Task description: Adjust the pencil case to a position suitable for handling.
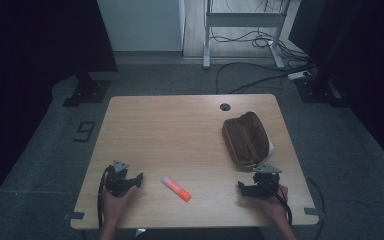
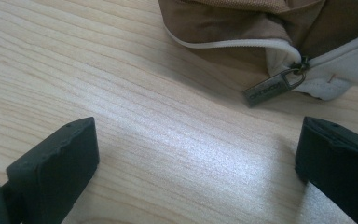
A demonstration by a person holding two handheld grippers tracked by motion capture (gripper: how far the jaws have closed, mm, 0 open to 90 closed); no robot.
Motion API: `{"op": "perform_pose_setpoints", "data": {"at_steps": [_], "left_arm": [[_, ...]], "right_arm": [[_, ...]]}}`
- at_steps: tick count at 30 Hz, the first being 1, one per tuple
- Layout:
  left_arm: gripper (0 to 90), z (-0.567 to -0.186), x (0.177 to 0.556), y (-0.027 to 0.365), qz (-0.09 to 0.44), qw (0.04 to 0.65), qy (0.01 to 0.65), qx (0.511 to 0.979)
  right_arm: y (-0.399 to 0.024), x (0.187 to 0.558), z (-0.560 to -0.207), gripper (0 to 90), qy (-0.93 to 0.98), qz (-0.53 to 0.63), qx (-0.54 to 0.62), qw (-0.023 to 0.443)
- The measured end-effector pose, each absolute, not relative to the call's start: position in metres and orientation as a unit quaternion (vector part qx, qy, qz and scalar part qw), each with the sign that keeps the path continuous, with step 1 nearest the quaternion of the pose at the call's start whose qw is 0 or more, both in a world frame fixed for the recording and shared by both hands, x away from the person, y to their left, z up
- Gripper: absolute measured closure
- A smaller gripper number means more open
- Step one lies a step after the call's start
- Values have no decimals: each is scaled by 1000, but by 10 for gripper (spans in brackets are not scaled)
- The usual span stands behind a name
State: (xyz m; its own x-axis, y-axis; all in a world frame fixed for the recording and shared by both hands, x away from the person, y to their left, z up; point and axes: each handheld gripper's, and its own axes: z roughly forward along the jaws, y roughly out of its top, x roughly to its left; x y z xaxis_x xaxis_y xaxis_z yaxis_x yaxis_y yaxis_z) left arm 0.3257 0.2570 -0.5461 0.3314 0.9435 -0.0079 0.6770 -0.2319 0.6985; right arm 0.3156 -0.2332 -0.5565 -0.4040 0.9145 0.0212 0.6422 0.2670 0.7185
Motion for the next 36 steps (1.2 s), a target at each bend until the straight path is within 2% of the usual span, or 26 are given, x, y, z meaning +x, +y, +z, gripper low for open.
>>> {"op": "perform_pose_setpoints", "data": {"at_steps": [7, 10, 23, 28, 36], "left_arm": [[230, -546, 326, 257, 215, 310, 537, 755], [230, -546, 326, 257, 215, 310, 537, 755], [230, -546, 326, 257, 215, 310, 537, 755], [230, -546, 326, 257, 215, 310, 537, 755], [230, -546, 326, 257, 215, 310, 537, 755]], "right_arm": [[-233, 316, -556, 8, 768, 331, 507, 209], [-235, 315, -556, 43, 759, 332, 517, 217], [-238, 315, -556, 38, 748, 326, 533, 222], [-244, 314, -555, 105, 740, 328, 541, 227], [-255, 312, -552, 125, 727, 337, 553, 229]]}}
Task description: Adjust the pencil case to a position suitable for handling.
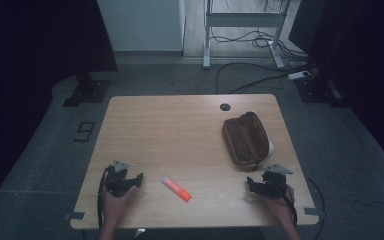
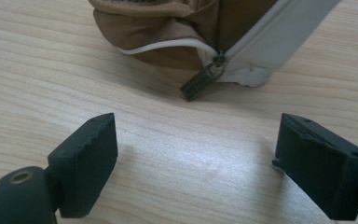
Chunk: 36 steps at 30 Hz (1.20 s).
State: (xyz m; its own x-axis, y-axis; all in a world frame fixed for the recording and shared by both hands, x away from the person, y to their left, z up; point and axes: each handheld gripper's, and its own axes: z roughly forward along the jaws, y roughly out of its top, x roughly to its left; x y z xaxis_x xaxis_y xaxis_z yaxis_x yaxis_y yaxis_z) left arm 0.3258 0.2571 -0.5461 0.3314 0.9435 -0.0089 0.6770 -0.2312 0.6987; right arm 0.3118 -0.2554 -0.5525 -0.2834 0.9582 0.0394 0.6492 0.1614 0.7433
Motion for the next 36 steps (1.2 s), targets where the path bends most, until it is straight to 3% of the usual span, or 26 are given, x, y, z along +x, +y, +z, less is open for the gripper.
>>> {"op": "perform_pose_setpoints", "data": {"at_steps": [36], "left_arm": [[231, -546, 326, 257, 215, 310, 537, 755]], "right_arm": [[-284, 313, -527, 162, 680, 392, 564, 256]]}}
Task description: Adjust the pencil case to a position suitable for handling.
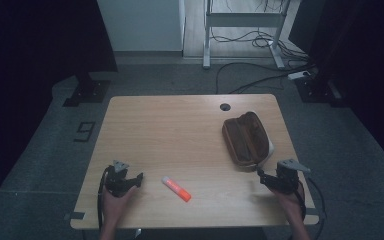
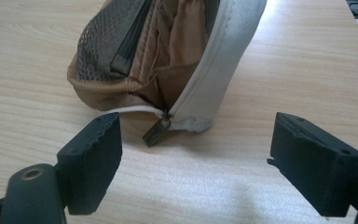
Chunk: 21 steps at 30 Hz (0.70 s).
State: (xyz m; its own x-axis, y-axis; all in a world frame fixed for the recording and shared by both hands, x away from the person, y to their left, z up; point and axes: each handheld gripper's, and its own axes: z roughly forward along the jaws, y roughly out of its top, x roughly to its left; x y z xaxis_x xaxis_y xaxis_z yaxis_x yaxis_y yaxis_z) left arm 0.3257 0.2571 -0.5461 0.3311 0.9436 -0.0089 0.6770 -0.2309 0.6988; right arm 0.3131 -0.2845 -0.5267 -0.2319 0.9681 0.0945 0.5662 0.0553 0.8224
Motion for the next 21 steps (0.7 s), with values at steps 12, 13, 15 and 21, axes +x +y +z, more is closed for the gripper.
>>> {"op": "perform_pose_setpoints", "data": {"at_steps": [12, 13, 15, 21], "left_arm": [[235, -546, 326, 257, 216, 310, 537, 754], [235, -546, 326, 257, 216, 310, 537, 754], [235, -546, 326, 257, 216, 310, 537, 754], [235, -546, 326, 257, 215, 310, 537, 754]], "right_arm": [[-286, 321, -515, 160, 669, 406, 562, 266], [-286, 321, -515, 160, 669, 406, 562, 266], [-287, 323, -511, 159, 667, 407, 562, 271], [-285, 333, -507, 156, 663, 415, 561, 271]]}}
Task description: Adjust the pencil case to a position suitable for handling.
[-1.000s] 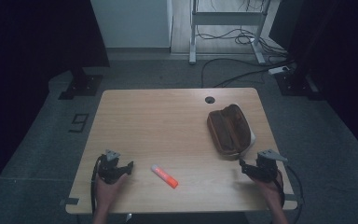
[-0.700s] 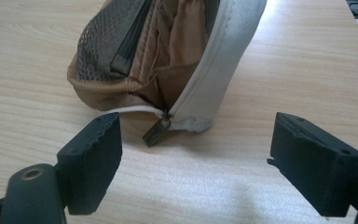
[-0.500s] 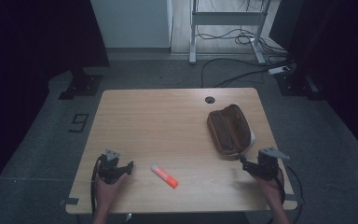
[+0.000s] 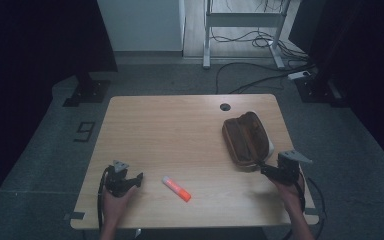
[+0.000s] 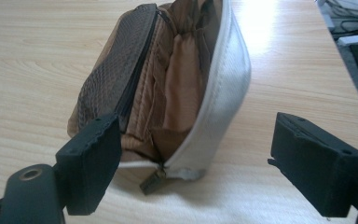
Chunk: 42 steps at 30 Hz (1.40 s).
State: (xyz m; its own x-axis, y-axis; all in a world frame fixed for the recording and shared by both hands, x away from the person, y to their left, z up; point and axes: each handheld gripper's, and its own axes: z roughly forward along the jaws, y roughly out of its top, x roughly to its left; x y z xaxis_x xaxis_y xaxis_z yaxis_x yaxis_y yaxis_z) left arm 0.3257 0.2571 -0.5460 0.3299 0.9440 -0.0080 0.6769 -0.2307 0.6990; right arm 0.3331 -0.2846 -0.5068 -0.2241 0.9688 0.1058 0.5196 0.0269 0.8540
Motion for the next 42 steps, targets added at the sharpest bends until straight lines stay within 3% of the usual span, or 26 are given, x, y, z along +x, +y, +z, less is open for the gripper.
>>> {"op": "perform_pose_setpoints", "data": {"at_steps": [12, 22, 25, 27, 40, 41, 42], "left_arm": [[235, -546, 326, 257, 215, 310, 537, 754], [235, -546, 326, 257, 215, 310, 537, 754], [235, -546, 326, 257, 215, 310, 537, 754], [235, -546, 326, 257, 215, 310, 537, 754], [235, -546, 325, 257, 215, 310, 538, 754], [235, -546, 325, 257, 216, 310, 538, 754], [235, -546, 325, 257, 215, 310, 538, 754]], "right_arm": [[-282, 363, -507, 164, 659, 398, 571, 286], [-286, 394, -518, 240, 642, 399, 590, 284], [-287, 402, -523, 303, 635, 405, 595, 280], [-289, 403, -525, 394, 634, 406, 599, 274], [-294, 406, -538, 670, 647, 415, 598, 226], [-294, 406, -540, 747, 646, 418, 599, 222], [-294, 406, -540, 770, 645, 416, 600, 226]]}}
